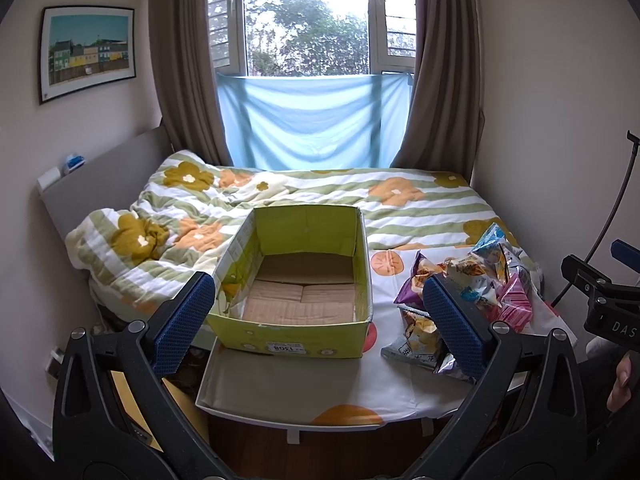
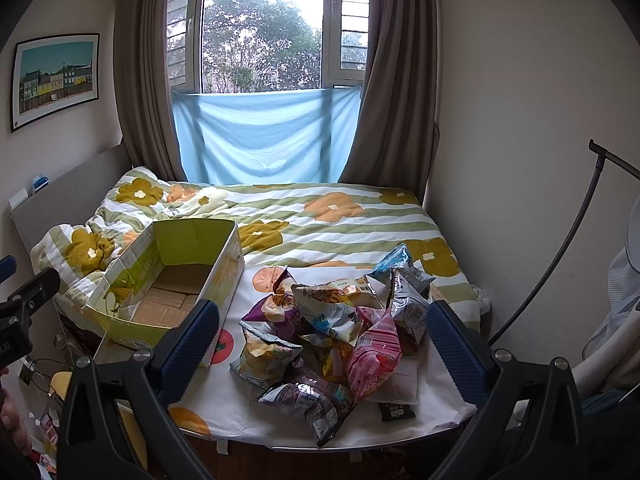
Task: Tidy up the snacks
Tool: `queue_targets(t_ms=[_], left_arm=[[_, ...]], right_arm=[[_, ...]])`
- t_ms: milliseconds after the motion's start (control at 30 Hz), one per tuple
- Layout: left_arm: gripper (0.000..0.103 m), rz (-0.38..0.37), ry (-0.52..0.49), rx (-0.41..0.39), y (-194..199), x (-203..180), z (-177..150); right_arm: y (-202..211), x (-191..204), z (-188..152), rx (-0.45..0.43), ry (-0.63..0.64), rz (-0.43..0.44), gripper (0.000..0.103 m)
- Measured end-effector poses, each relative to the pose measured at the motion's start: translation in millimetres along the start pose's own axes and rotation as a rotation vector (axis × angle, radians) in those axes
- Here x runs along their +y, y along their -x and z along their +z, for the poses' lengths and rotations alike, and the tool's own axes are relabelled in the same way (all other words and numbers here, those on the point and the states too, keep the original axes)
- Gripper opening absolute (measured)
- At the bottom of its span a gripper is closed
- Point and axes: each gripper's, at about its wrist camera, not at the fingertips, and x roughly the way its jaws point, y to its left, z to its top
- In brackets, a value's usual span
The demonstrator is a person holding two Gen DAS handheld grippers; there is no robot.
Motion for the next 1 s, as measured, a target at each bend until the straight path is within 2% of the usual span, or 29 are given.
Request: queue_targets(t_ms=[200,400,500,600,733,1000], left_arm=[[0.103,-0.047,-0.019,0.046,-10,-3,5],[0.103,-0.194,-0.051,0.138,-44,-23,-4],[0.103,-0.23,-0.041,0.214,-67,-42,-17],[0.103,-0.28,-0.019,0.282,-85,-66,-35],[0.103,-0.289,-0.02,0.374,-115,-106,-62],[0.103,-0.323,0.062,0.533,-173,-162,-121]], right_arm=[[-6,-9,2,0.008,-0.007,-0.018,0.103],[-14,-36,-18,0.064,-0.02,-0.059,0.103],[-30,-55,-34,0.116,-0.022,-0.068,0.103],[-47,-74,-47,0.161,-0.041,-0.036,0.103],[-78,-95,-59,0.196,-0.031,0.031,0.103],[-146,-119,-73,0.283,-0.018,0.197,0.103]])
